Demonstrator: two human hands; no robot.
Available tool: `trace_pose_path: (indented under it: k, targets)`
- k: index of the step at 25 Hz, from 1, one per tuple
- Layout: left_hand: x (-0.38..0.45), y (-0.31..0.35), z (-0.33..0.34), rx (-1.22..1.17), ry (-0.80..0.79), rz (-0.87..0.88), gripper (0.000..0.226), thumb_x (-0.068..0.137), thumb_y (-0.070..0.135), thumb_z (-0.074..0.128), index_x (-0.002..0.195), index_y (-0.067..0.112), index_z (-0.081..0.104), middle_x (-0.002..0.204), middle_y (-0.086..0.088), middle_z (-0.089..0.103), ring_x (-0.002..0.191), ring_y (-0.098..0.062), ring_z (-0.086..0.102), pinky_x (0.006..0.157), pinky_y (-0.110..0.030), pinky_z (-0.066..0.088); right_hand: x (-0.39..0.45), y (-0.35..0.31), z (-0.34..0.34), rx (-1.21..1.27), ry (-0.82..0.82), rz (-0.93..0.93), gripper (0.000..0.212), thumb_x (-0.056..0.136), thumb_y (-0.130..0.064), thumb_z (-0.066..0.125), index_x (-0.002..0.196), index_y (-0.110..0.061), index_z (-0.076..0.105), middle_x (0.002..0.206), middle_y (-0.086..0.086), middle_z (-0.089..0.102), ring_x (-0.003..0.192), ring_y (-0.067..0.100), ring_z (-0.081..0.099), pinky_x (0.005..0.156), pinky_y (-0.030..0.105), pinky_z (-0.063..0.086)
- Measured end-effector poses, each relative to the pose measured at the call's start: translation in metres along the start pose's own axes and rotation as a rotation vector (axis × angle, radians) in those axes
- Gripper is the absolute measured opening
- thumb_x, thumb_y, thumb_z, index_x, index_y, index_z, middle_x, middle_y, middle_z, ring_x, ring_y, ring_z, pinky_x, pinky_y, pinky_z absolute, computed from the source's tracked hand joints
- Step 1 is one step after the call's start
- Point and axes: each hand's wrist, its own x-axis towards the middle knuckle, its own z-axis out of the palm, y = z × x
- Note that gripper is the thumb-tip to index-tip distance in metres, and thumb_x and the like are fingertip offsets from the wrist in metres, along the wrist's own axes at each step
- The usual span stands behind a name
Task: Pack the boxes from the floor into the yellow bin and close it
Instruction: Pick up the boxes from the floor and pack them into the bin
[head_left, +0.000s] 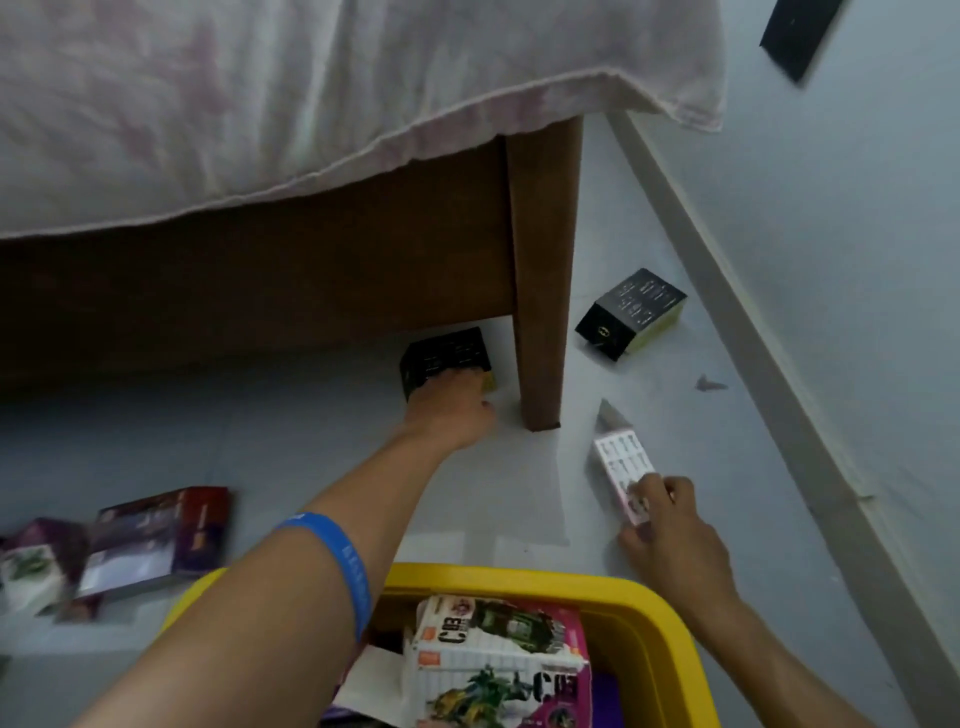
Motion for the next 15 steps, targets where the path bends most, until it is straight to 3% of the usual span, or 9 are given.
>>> trace_pose_path:
  k: [2,4,6,8,10,11,13,15]
  targets:
    - [0.019,-0.006,0.003,0.056,-0.052,0.006,0.063,0.093,0.030,0.054,0.150,0.021,0.031,0.156,-0.010,0.031,0.138,-0.032,0.035,0.103,-0.041,0.041,-0.022,0.006,0.017,0.047,-0.056,-0.024,0.040,0.086,-0.029,0.065,0.122,-0.030,0.047,0.129,0.001,0.040,0.076,0.032,0.063,0.058,0.038,0.049]
    - [0.034,-0.015,0.005,0.079,-0.133,-0.023,0.076,0.093,0.031,0.055,0.157,0.026,0.013,0.165,-0.005,0.004,0.150,-0.030,0.008,0.117,-0.049,0.022,-0.026,0.014,0.024,0.046,-0.074,-0.031,0.042,0.087,-0.031,0.065,0.124,-0.034,0.044,0.131,-0.003,0.038,0.076,0.026,0.063,0.058,0.037,0.050]
    - [0.045,-0.027,0.011,0.072,-0.173,-0.100,0.085,0.093,0.033,0.055,0.157,0.028,0.001,0.165,-0.003,-0.008,0.151,-0.028,-0.007,0.119,-0.052,0.006,-0.023,0.017,0.023,0.050,-0.079,-0.038,0.042,0.089,-0.030,0.065,0.125,-0.035,0.043,0.132,-0.004,0.037,0.077,0.024,0.062,0.058,0.035,0.050]
    - [0.042,-0.038,0.022,0.106,-0.172,-0.115,0.086,0.090,0.036,0.057,0.157,0.025,0.004,0.165,-0.008,0.005,0.151,-0.029,0.004,0.118,-0.054,0.003,-0.020,0.015,0.022,0.062,-0.088,-0.057,0.041,0.090,-0.029,0.064,0.124,-0.036,0.042,0.133,-0.007,0.035,0.079,0.026,0.063,0.059,0.037,0.050]
    - [0.038,-0.041,0.025,0.133,-0.018,-0.030,0.077,0.084,0.037,0.059,0.151,0.020,0.026,0.148,-0.014,0.042,0.134,-0.032,0.040,0.116,-0.053,0.019,-0.019,0.015,0.021,0.055,-0.095,-0.059,0.042,0.090,-0.028,0.063,0.123,-0.037,0.039,0.134,-0.008,0.033,0.081,0.028,0.064,0.062,0.041,0.053]
    - [0.037,-0.044,0.020,0.129,0.071,0.002,0.072,0.081,0.039,0.061,0.144,0.019,0.034,0.138,-0.014,0.051,0.123,-0.032,0.047,0.110,-0.051,0.028,-0.019,0.014,0.022,0.049,-0.104,-0.072,0.044,0.089,-0.027,0.063,0.123,-0.038,0.038,0.135,-0.007,0.033,0.081,0.028,0.064,0.062,0.043,0.054]
    - [0.037,-0.051,0.013,0.091,0.085,0.015,0.083,0.078,0.048,0.069,0.146,0.021,0.030,0.147,-0.015,0.038,0.131,-0.035,0.038,0.107,-0.051,0.033,-0.019,0.016,0.022,0.063,-0.126,-0.097,0.047,0.088,-0.026,0.065,0.122,-0.040,0.035,0.135,-0.007,0.034,0.083,0.027,0.065,0.062,0.044,0.055]
    - [0.033,-0.059,0.015,-0.052,-0.156,-0.012,0.110,0.072,0.057,0.078,0.155,0.027,0.013,0.162,-0.007,0.014,0.145,-0.034,0.019,0.114,-0.052,0.027,-0.016,0.015,0.022,0.078,-0.134,-0.105,0.049,0.088,-0.026,0.066,0.120,-0.044,0.033,0.134,-0.009,0.033,0.088,0.027,0.065,0.064,0.044,0.055]
